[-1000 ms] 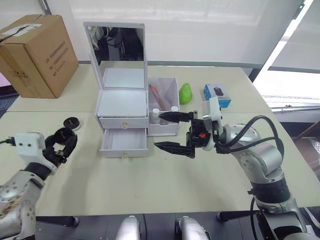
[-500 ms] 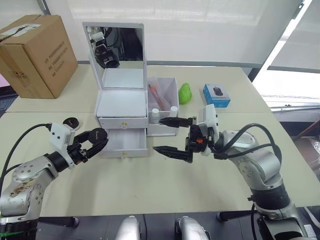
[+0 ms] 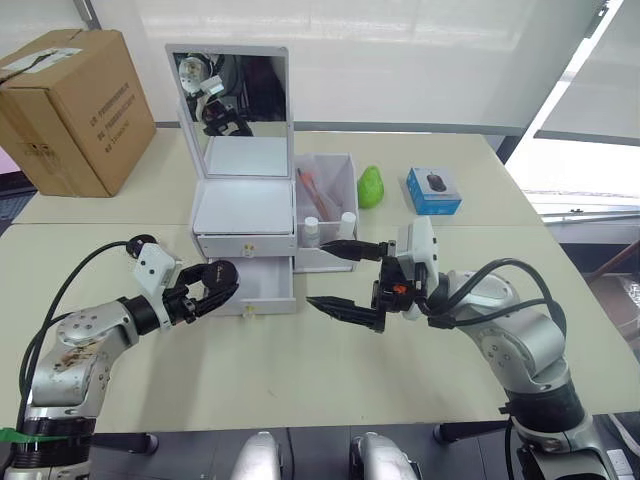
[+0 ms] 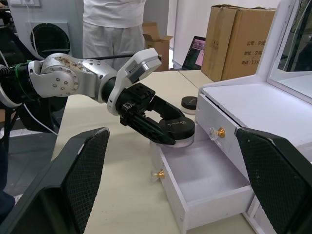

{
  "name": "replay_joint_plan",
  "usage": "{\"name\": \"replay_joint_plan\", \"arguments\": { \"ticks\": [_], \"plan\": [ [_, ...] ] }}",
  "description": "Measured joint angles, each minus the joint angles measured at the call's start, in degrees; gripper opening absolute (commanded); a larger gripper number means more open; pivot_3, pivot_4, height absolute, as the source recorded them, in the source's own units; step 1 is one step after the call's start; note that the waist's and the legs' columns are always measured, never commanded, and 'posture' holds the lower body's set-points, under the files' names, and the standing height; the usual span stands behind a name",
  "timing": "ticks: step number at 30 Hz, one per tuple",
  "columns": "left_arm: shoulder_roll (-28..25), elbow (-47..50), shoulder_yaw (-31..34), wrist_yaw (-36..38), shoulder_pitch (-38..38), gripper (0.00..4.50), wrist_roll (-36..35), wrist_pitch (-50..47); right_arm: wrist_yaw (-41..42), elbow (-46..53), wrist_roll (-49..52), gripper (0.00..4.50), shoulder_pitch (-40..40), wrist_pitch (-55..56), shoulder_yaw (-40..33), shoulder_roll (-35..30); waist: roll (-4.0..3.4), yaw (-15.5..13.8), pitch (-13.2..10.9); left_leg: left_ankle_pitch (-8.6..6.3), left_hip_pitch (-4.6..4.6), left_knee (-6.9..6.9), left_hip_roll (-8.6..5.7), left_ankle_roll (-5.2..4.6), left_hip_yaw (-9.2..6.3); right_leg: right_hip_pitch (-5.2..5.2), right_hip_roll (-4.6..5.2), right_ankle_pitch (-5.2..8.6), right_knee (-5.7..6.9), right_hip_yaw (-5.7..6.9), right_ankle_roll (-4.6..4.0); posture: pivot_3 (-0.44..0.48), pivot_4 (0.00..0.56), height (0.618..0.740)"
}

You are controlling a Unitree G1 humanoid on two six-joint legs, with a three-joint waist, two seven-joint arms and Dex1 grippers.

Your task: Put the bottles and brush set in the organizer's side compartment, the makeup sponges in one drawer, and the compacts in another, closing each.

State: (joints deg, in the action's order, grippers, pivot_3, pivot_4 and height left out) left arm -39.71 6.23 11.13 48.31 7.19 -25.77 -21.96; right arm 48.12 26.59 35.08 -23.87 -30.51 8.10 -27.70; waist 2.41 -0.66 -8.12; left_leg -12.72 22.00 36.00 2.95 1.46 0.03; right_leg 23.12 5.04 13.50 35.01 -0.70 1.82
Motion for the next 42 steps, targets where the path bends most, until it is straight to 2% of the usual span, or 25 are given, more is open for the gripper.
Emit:
{"name": "replay_joint_plan", "arguments": {
  "ticks": [7,9,12,20,25,28,30,34,38,42],
  "plan": [
    [0.71,-0.79,-0.96,-0.01,0.98,2.9,1.22,0.74,-0.8,0.47,0.05,4.5,0.23,-0.09,0.0,-0.04,0.02,-0.01,0.01,0.0,0.0,0.0,0.0,0.0,0.0,-0.01,0.0,-0.02,0.0,0.0,0.03,0.0,0.15,0.722],
    [0.88,-0.83,-0.95,-0.06,0.98,3.64,1.23,0.77,-0.84,0.47,0.06,4.5,0.23,-0.1,0.0,-0.07,0.02,-0.01,0.01,0.0,0.0,0.0,0.0,0.0,0.0,-0.01,0.0,-0.01,0.0,0.0,0.03,0.0,0.15,0.722],
    [1.26,-0.84,-0.93,-0.19,0.99,4.46,1.21,0.9,-0.84,0.47,0.06,4.5,0.23,-0.11,0.0,-0.09,0.02,-0.01,0.02,0.0,0.0,0.0,0.0,0.0,0.0,-0.02,0.01,-0.02,0.0,0.0,0.03,0.0,0.15,0.722],
    [1.15,0.06,1.67,-0.5,0.86,4.46,-1.14,-0.64,-0.82,0.24,0.04,4.5,0.25,-0.09,-0.29,-0.57,0.04,0.03,0.02,0.0,0.01,0.0,0.0,0.0,0.0,-0.01,0.0,-0.04,0.0,0.0,0.07,0.0,0.15,0.722],
    [-5.39,0.13,15.34,1.79,-4.61,4.46,-7.9,-5.03,-0.52,-2.37,-0.49,4.5,7.78,0.87,-10.54,-7.78,0.02,-0.01,0.01,0.0,-0.04,0.01,0.0,0.0,0.04,-0.01,0.04,0.08,-0.03,0.0,-0.05,0.0,0.15,0.722],
    [-9.67,-6.28,23.83,3.81,-9.34,4.46,-7.77,-4.47,0.91,-6.17,-1.84,4.5,15.06,4.0,-18.26,-11.76,-0.01,-0.01,0.01,0.0,-0.09,-0.01,0.0,0.0,0.14,0.01,0.09,0.12,-0.03,-0.01,-0.09,0.0,0.15,0.722],
    [-12.72,-12.69,26.14,6.07,-11.94,4.46,-5.86,-1.56,1.94,-8.24,-2.96,4.5,18.63,7.12,-22.17,-13.06,-0.06,0.0,-0.02,-0.01,-0.1,-0.06,0.0,0.01,0.14,0.07,0.1,0.13,-0.03,0.0,-0.1,0.0,0.15,0.722],
    [-20.06,-33.1,31.57,9.76,-15.74,4.46,-0.4,8.03,4.49,-16.22,-5.8,4.5,26.92,12.97,-31.64,-16.5,-0.04,-0.08,-0.05,-0.03,-0.23,-0.11,0.03,0.04,0.18,0.19,0.23,0.19,-0.12,0.13,-0.12,0.0,0.15,0.722],
    [-25.15,-47.9,32.37,11.93,-15.44,4.46,3.32,16.97,5.99,-22.38,-9.0,4.5,30.3,18.22,-33.84,-16.72,-0.01,-0.22,-0.05,-0.32,-0.12,-0.18,0.06,0.52,0.25,0.26,0.4,0.19,-0.16,0.26,-0.12,0.0,0.15,0.722],
    [-27.55,-56.08,32.58,13.75,-14.73,4.46,4.92,22.39,6.34,-26.94,-10.14,4.5,31.34,20.86,-34.53,-16.59,-0.09,-0.1,-0.08,-0.34,-0.03,-0.23,0.07,0.56,0.36,0.37,0.46,0.18,-0.1,0.26,-0.11,0.0,0.15,0.722]
  ]
}}
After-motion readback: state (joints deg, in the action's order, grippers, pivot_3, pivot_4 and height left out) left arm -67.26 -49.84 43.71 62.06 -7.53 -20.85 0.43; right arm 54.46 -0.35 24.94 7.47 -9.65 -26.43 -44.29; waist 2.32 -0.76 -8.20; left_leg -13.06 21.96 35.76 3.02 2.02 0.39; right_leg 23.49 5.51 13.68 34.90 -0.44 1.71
